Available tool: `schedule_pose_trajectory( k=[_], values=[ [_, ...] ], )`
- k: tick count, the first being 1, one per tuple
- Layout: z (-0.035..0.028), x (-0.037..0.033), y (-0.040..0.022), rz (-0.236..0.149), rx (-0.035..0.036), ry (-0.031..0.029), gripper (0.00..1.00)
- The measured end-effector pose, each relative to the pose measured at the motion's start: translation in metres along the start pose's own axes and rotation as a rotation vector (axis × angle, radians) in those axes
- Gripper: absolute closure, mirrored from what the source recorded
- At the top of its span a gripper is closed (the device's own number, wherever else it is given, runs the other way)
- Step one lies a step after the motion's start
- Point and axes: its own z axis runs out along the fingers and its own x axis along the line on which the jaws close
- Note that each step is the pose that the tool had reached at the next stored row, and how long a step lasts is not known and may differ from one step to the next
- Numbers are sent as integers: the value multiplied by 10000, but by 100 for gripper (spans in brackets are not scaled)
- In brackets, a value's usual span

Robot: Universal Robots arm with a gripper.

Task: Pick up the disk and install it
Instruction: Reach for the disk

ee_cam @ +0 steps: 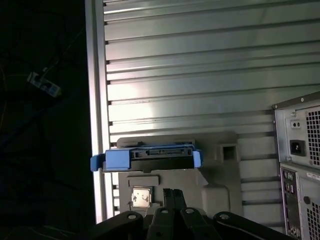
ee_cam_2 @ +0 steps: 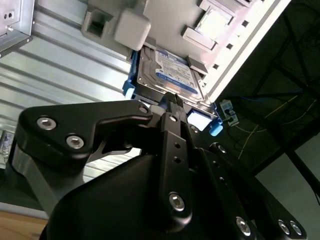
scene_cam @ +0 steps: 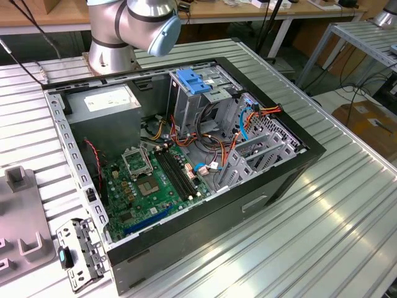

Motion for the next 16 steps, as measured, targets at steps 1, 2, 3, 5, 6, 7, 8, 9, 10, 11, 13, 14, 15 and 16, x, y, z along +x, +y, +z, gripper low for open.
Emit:
schedule_pose_trajectory(
  k=[1, 2, 3, 5, 6, 7, 8, 9, 10, 11, 13, 14, 15, 16],
  values=[
    [4, 37, 6, -1, 1, -5, 89],
    [10, 75, 13, -2, 1, -11, 89],
    [18, 109, 22, -2, 0, -21, 89],
    [54, 218, 63, -4, -4, -76, 89],
    [69, 257, 86, -5, -7, -93, 89],
    [77, 284, 101, -6, -7, -102, 89],
    [87, 314, 114, -5, -8, -113, 89],
    [103, 374, 125, -6, -9, -134, 89],
    [117, 434, 129, -7, -11, -157, 89],
    [125, 476, 131, -9, -12, -170, 89],
    [135, 524, 133, -7, -12, -175, 89],
    [135, 524, 133, -8, -13, -175, 89],
    [135, 524, 133, -8, -12, -175, 89],
    [135, 524, 133, -9, -12, -175, 89]
  ],
)
